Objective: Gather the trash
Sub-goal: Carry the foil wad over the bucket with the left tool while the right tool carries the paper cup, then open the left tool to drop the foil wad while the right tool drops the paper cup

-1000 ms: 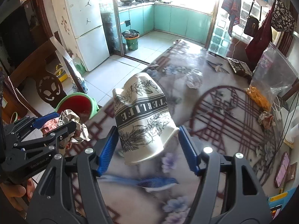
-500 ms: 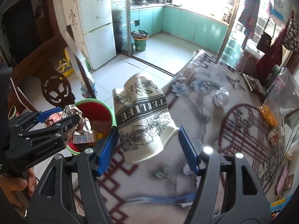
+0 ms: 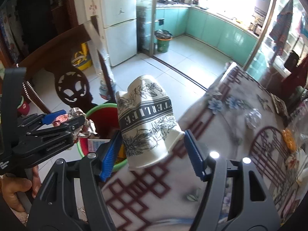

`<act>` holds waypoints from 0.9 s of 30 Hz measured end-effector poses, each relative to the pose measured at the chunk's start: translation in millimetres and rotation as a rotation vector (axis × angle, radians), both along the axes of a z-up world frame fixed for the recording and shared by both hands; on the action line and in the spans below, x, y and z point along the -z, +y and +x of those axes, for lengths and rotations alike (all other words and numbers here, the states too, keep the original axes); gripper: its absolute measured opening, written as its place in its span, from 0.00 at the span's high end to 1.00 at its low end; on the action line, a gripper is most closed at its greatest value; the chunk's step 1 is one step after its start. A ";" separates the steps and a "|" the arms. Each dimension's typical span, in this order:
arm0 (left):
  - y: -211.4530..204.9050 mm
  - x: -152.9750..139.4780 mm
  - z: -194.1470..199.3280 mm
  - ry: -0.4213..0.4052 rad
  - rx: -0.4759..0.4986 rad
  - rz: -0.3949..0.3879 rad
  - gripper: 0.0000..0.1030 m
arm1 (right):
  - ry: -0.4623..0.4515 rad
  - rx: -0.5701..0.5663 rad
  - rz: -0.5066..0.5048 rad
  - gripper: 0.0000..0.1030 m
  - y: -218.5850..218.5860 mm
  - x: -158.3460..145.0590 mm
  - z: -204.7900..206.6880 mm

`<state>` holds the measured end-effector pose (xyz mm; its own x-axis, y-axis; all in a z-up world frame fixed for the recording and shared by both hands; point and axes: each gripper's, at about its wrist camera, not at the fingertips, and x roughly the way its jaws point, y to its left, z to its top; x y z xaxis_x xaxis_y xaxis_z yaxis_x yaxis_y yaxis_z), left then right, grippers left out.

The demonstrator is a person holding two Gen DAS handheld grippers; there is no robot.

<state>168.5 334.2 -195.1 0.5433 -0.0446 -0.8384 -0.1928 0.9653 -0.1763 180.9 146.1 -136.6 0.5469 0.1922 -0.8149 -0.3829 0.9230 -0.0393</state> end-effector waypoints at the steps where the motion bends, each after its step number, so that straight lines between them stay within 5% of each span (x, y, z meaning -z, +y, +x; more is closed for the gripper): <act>1: 3.8 2.6 1.3 0.008 -0.009 -0.001 0.49 | 0.004 -0.012 0.008 0.38 3.6 1.6 1.0; 27: 41.3 59.1 36.9 0.160 -0.055 -0.041 0.48 | 0.158 -0.182 0.076 0.38 63.7 51.8 21.8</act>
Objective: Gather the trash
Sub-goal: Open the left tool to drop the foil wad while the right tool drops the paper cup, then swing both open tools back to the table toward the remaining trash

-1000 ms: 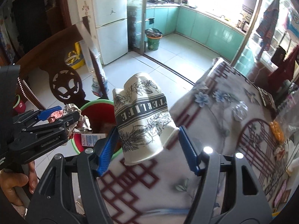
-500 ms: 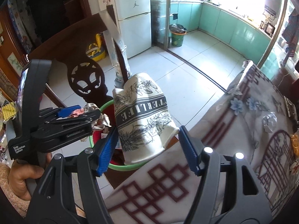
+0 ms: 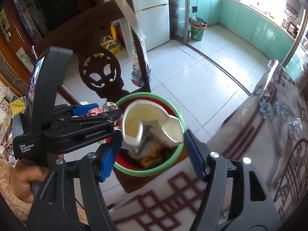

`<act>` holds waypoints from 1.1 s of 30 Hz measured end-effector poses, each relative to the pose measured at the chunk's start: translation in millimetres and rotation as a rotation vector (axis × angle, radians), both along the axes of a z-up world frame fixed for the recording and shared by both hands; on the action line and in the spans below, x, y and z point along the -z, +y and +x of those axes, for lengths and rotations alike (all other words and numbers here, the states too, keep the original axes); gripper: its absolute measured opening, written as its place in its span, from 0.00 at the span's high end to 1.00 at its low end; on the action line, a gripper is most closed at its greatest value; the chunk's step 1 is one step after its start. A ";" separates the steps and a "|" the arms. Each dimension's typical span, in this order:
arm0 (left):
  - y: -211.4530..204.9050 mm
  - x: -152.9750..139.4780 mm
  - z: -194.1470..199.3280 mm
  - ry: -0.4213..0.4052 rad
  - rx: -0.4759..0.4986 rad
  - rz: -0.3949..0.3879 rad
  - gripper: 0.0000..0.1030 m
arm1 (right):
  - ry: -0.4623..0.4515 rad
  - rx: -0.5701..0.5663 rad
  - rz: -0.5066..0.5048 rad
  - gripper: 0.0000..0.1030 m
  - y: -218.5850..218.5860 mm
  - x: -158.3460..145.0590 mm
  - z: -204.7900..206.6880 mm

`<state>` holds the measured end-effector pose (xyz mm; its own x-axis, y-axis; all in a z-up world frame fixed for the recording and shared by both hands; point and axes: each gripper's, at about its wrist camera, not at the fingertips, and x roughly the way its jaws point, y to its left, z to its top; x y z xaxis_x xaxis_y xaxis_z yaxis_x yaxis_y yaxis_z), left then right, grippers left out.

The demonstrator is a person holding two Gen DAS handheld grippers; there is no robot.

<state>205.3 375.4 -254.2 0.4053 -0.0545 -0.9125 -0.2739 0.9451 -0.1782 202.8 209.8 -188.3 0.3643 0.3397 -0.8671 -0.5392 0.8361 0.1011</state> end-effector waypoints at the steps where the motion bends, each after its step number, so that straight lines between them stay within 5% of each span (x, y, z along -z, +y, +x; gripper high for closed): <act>1: 0.9 1.0 0.4 0.002 -0.002 -0.001 0.48 | 0.003 -0.002 -0.001 0.38 1.7 1.6 0.9; 5: 2.8 3.1 1.8 0.008 -0.013 -0.003 0.44 | 0.006 -0.009 -0.001 0.38 4.7 4.5 3.6; 7: 4.0 3.4 2.1 0.010 -0.025 -0.004 0.34 | -0.002 -0.012 -0.001 0.37 5.6 3.8 4.8; 8: 5.5 4.6 2.7 0.017 -0.038 -0.005 0.22 | -0.010 -0.014 -0.002 0.36 6.1 3.0 4.8; 9: 7.9 5.7 2.8 0.024 -0.053 -0.001 0.18 | -0.019 -0.011 -0.009 0.28 6.2 2.3 4.1; 10: 9.3 6.0 2.0 0.022 -0.060 -0.010 0.18 | -0.033 -0.006 -0.021 0.19 5.5 1.2 3.1; 21: -19.4 -11.4 -0.1 -0.033 0.000 0.012 0.18 | -0.082 0.048 -0.031 0.19 -30.7 -17.9 -9.3; 26: -59.6 -28.4 3.9 -0.085 0.070 0.017 0.18 | -0.097 0.160 -0.043 0.19 -93.8 -22.8 -20.5; 33: -147.7 -45.4 11.7 -0.118 0.191 0.006 0.18 | -0.099 0.475 -0.096 0.19 -276.1 -23.8 -31.6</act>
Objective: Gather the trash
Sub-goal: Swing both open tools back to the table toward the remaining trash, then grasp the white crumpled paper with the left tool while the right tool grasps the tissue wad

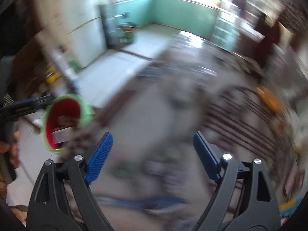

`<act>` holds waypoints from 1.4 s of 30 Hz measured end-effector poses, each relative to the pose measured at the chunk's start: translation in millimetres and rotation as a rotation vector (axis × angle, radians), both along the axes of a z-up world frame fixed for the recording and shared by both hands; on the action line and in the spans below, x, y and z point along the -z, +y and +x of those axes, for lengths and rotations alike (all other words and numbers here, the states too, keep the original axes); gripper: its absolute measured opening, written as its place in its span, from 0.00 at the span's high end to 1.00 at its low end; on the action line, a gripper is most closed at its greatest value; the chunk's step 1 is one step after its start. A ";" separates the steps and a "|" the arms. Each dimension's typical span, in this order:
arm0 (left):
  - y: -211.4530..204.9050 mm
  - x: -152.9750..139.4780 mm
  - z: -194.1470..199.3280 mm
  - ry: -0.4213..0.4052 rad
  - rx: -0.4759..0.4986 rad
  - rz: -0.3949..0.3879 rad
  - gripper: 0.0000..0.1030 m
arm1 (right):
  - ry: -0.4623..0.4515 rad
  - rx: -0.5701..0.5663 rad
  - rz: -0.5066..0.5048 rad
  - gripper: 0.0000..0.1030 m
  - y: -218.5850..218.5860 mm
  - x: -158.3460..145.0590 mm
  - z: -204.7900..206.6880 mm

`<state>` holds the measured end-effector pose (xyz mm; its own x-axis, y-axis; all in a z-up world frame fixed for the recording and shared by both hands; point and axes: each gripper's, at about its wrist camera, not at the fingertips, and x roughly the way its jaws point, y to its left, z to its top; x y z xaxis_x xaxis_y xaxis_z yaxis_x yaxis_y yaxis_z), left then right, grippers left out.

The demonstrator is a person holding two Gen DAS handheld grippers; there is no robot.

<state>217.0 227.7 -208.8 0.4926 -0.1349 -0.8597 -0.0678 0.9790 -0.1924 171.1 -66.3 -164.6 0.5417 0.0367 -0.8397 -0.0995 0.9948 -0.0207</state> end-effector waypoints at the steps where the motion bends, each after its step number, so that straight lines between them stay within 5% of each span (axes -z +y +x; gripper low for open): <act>1: -16.8 -2.8 -0.2 -0.007 0.018 0.002 0.18 | 0.001 0.062 0.002 0.19 -39.5 0.3 0.1; 5: -72.9 -9.5 -2.3 -0.025 0.082 0.030 0.18 | -0.002 0.268 -0.050 0.19 -176.4 6.7 3.6; 10: -149.5 -21.9 2.8 -0.063 0.115 0.037 0.18 | 0.001 0.336 -0.243 0.16 -280.2 38.2 27.9; 15: -217.7 -41.8 19.9 -0.117 0.151 0.066 0.18 | -0.015 0.513 -0.045 0.15 -369.4 70.3 52.8; 19: -266.4 -52.2 42.0 -0.146 0.169 0.077 0.17 | 0.037 0.530 0.016 0.15 -390.4 105.1 77.4; 22: -295.6 -48.4 62.8 -0.147 0.192 0.104 0.17 | 0.023 0.559 0.156 0.18 -403.0 121.2 83.7; 25: -321.0 -37.6 89.0 -0.142 0.227 0.152 0.16 | 0.023 0.530 0.187 0.41 -400.8 130.9 89.6; 28: -336.4 -28.9 114.4 -0.152 0.237 0.178 0.16 | -0.009 0.519 0.281 0.52 -406.8 129.9 83.8; 33: -341.6 2.5 160.2 -0.078 0.174 0.120 0.16 | -0.064 0.498 0.396 0.55 -406.3 108.7 58.0; 42: -356.2 62.8 194.2 0.046 0.113 0.092 0.17 | -0.098 0.429 0.403 0.54 -379.6 78.2 37.7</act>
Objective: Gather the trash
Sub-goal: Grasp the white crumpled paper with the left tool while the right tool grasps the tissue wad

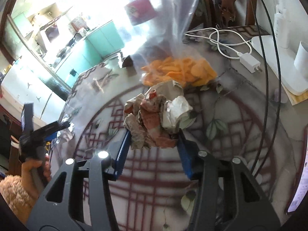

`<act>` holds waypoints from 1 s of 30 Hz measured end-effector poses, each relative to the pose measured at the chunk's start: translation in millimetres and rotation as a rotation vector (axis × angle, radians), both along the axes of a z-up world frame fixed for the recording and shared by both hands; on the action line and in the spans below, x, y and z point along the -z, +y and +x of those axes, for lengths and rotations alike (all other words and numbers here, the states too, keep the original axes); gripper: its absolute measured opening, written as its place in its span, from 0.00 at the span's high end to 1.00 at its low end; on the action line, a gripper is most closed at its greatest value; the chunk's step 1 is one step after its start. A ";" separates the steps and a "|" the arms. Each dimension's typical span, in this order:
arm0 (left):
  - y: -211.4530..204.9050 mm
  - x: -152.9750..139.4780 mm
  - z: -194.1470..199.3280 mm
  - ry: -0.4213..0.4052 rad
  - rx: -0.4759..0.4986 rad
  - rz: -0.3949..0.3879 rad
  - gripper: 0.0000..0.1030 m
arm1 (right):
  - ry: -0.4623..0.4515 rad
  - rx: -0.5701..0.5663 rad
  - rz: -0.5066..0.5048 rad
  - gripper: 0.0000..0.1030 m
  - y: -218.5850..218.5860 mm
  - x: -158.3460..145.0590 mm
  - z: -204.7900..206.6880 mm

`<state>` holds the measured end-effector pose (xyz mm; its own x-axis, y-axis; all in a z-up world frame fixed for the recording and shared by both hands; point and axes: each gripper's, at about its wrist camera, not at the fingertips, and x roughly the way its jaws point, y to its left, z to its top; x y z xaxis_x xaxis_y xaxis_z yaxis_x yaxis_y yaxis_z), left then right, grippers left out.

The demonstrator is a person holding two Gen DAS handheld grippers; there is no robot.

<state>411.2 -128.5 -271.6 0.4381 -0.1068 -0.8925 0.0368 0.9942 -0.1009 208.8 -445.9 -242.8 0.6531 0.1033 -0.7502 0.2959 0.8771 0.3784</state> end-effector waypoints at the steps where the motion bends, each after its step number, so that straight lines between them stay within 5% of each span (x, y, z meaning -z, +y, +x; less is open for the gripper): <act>1: -1.7 2.3 0.9 0.003 -0.001 -0.001 0.17 | 0.005 -0.010 -0.002 0.54 4.2 0.4 1.4; 4: -4.4 8.9 4.2 0.008 -0.010 -0.012 0.28 | 0.020 -0.043 -0.021 0.54 19.8 3.8 3.8; 6: -3.9 11.5 5.9 0.020 -0.008 -0.019 0.49 | 0.024 -0.060 -0.034 0.54 27.8 3.5 4.3; 8: -4.1 9.7 3.6 0.011 0.010 -0.014 0.53 | 0.025 -0.076 -0.042 0.54 35.4 2.3 4.9; 20: 0.4 -89.3 -87.0 -0.196 0.170 0.068 0.54 | -0.012 -0.150 -0.092 0.54 83.5 -31.9 -11.8; 30: 54.6 -134.7 -176.2 -0.209 0.154 0.038 0.54 | -0.077 -0.227 -0.141 0.54 151.5 -77.0 -50.8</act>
